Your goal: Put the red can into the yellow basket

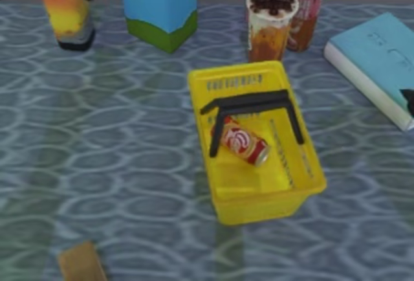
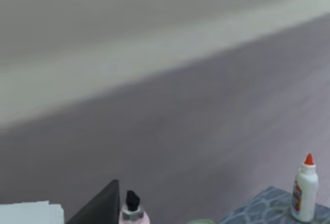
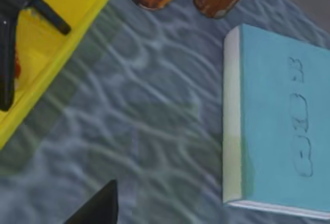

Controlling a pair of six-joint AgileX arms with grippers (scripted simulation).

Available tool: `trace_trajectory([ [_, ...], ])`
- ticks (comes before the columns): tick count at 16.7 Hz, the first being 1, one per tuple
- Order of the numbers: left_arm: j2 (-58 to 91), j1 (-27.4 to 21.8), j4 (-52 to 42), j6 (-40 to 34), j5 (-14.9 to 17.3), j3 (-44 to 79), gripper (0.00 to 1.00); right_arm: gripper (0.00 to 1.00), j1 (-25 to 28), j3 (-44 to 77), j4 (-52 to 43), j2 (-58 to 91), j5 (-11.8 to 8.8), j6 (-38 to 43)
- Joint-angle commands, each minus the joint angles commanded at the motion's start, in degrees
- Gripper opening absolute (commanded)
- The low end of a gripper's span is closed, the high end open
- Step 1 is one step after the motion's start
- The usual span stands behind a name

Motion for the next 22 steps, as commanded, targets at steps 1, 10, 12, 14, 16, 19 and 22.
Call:
trace_trajectory([
  [1, -5.97, 0.79, -2.64, -0.34, -3.11, -3.20, 1.00, 1.00, 1.52, 5.16, -3.48, 5.38, 0.00, -2.52],
  [10, -54.99, 5.82, -25.01, 1.63, -28.69, -33.71, 1.00, 1.00, 14.03, 47.29, -31.88, 49.29, -0.04, -23.15],
  [12, -63.51, 6.45, -28.86, 2.97, -33.16, -39.71, 1.00, 1.00, 16.18, 54.56, -36.73, 56.81, -0.05, -26.70],
  [14, -70.43, 6.91, -31.99, 4.25, -36.84, -44.78, 1.00, 1.00, 17.98, 60.66, -40.77, 63.10, -0.05, -29.67],
  [16, -75.83, 7.23, -34.48, 5.44, -39.80, -48.97, 1.00, 1.00, 19.38, 65.39, -43.92, 67.97, -0.04, -31.98],
  [19, -80.19, 7.43, -36.52, 6.57, -42.23, -52.56, 1.00, 1.00, 20.57, 69.46, -46.63, 72.17, -0.03, -33.97],
  [22, -80.80, 7.44, -36.82, 6.75, -42.59, -53.09, 1.00, 1.00, 20.73, 70.00, -46.98, 72.74, -0.02, -34.24],
])
